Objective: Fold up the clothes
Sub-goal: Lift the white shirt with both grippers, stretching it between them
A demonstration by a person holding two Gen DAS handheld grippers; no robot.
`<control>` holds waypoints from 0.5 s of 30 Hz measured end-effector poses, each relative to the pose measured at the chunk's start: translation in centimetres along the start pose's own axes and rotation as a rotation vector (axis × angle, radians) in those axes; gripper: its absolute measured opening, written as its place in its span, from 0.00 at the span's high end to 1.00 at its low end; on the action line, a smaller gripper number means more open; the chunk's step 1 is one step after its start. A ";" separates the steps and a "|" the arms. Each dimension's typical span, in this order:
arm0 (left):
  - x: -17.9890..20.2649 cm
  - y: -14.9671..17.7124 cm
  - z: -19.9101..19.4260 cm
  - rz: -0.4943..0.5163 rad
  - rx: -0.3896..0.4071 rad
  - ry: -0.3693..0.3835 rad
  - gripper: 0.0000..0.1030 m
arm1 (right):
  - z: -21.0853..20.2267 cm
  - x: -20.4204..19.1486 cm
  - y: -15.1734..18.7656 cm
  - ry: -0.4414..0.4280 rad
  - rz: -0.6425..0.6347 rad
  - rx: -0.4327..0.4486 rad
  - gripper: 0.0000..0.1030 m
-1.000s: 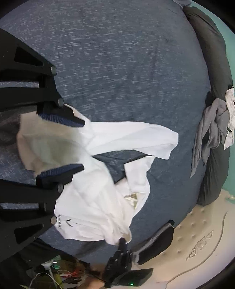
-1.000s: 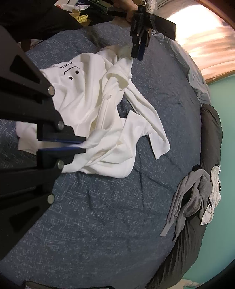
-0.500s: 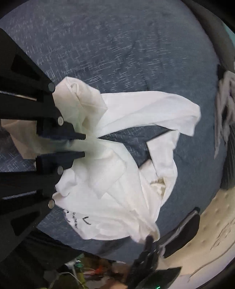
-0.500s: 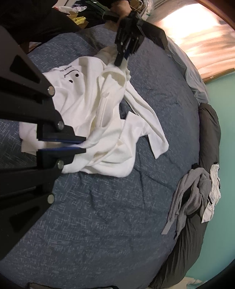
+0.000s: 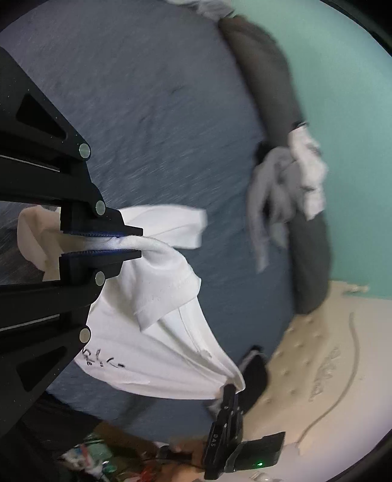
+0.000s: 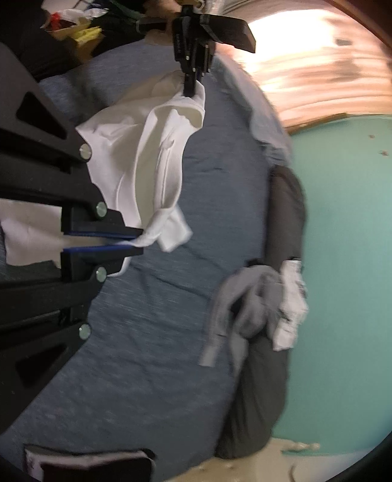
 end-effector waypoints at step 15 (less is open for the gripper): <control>-1.8 -21.4 -18.6 0.026 0.398 -0.161 0.95 | -17.2 -3.6 -21.3 0.124 -0.177 0.309 0.97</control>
Point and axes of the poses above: each gripper's, at about its wrist camera, not at the fingertips, and z roughly the way its jaws point, x to its right, y to its underside, the point moved 10 cm from there along z, roughly the way its jaws point, and after that the axes turned 11 degrees about -y, right-handed, at the moved point
